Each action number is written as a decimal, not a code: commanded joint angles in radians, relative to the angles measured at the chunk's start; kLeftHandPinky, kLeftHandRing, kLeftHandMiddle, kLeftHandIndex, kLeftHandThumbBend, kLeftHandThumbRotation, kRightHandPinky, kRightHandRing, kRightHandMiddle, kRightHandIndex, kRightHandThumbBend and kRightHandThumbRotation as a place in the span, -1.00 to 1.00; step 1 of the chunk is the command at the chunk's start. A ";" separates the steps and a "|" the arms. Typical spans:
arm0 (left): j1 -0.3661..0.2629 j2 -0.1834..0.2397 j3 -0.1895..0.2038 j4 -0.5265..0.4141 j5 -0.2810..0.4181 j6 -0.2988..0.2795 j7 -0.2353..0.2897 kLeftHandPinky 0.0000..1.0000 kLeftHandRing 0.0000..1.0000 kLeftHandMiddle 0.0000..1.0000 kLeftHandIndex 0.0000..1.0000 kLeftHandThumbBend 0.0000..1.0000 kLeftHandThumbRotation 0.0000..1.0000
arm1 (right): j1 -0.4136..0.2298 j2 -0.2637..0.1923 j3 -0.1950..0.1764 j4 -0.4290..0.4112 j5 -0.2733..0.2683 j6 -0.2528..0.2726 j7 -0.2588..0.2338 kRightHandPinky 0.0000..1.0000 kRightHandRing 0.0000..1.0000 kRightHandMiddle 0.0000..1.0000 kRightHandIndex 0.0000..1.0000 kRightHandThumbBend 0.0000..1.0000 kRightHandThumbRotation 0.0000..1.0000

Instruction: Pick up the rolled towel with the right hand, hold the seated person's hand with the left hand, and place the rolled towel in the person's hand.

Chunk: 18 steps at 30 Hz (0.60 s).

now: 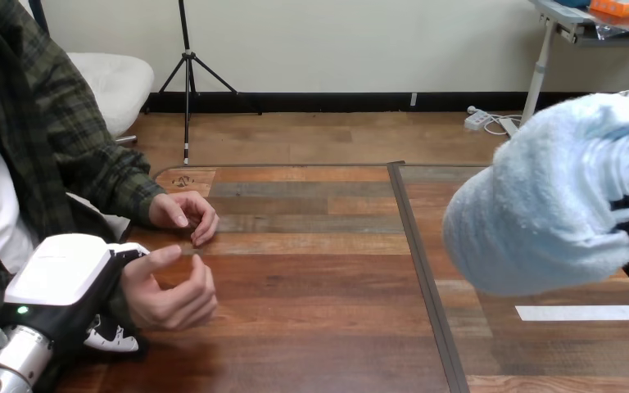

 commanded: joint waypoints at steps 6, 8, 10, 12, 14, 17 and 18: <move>-0.040 -0.024 -0.042 0.027 -0.009 0.006 0.016 -0.02 0.05 0.13 0.15 0.95 -0.99 | -0.042 -0.015 -0.017 -0.050 0.024 0.015 0.012 -0.81 -0.69 -0.56 -0.52 0.48 -1.00; -0.040 -0.024 -0.042 0.028 -0.017 -0.011 0.027 -0.06 0.00 0.08 0.10 0.94 -1.00 | -0.044 -0.011 -0.015 -0.049 0.017 0.014 0.009 -0.81 -0.69 -0.56 -0.52 0.48 -1.00; -0.040 -0.025 -0.043 0.027 -0.022 -0.019 0.033 -0.08 -0.02 0.05 0.07 0.93 -1.00 | -0.046 -0.007 -0.012 -0.048 0.006 0.010 0.005 -0.81 -0.69 -0.56 -0.52 0.48 -1.00; -0.041 -0.026 -0.046 0.025 -0.026 -0.019 0.037 -0.10 -0.05 0.02 0.04 0.91 -1.00 | -0.049 -0.003 -0.010 -0.046 -0.005 0.004 0.000 -0.82 -0.69 -0.57 -0.53 0.49 -1.00; -0.044 -0.028 -0.049 0.031 -0.026 -0.022 0.051 -0.13 -0.08 -0.01 0.02 0.90 -1.00 | -0.054 0.000 -0.005 -0.040 -0.010 0.004 0.002 -0.82 -0.69 -0.57 -0.53 0.49 -1.00; -0.041 -0.032 -0.045 0.019 -0.042 -0.024 0.045 -0.17 -0.12 -0.05 -0.01 0.88 -1.00 | -0.057 0.001 0.000 -0.036 -0.011 0.011 0.004 -0.82 -0.69 -0.57 -0.53 0.50 -1.00; -0.040 -0.033 -0.044 0.015 -0.047 -0.024 0.042 -0.18 -0.14 -0.07 -0.03 0.87 -1.00 | -0.057 0.001 0.001 -0.035 -0.011 0.013 0.004 -0.82 -0.69 -0.58 -0.53 0.51 -1.00</move>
